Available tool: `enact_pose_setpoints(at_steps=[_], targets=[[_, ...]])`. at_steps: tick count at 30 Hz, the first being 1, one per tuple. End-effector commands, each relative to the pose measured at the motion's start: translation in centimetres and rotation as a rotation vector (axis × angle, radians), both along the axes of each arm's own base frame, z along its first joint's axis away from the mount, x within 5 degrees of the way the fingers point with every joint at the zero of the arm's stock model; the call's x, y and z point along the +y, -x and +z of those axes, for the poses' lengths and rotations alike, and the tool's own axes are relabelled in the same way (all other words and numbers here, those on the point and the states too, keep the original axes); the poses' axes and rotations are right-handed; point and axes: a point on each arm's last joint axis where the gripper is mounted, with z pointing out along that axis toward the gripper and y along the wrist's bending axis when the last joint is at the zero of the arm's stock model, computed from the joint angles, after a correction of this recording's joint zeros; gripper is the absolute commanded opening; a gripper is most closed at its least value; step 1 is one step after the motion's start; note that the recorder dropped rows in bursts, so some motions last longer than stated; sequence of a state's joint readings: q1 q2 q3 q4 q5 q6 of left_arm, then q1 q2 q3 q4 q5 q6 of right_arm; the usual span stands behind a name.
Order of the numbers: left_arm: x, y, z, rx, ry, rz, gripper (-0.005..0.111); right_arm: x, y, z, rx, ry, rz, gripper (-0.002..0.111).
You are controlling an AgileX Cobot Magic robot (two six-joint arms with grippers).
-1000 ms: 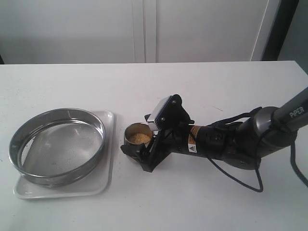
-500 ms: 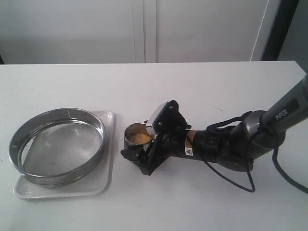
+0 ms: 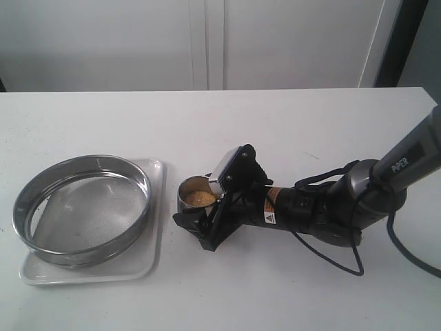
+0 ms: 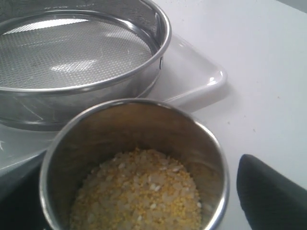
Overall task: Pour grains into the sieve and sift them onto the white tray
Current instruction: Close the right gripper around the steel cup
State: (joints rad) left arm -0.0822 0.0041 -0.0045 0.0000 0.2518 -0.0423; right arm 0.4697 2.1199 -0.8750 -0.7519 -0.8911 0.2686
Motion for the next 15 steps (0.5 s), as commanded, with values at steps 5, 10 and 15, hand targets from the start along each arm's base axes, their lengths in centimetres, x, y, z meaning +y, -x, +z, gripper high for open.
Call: enact_pose_setpoints(at_steps=[5, 10, 15], targets=[[0.01, 0.02, -0.14, 0.002, 0.004, 0.004, 0.0, 0.04, -0.04, 0.02, -0.004, -0.002, 0.002, 0.089], [0.01, 0.02, -0.14, 0.002, 0.004, 0.004, 0.0, 0.04, -0.04, 0.02, -0.004, -0.002, 0.002, 0.089], [0.01, 0.02, -0.14, 0.002, 0.004, 0.004, 0.0, 0.04, -0.03, -0.13, -0.001, -0.001, 0.002, 0.089]])
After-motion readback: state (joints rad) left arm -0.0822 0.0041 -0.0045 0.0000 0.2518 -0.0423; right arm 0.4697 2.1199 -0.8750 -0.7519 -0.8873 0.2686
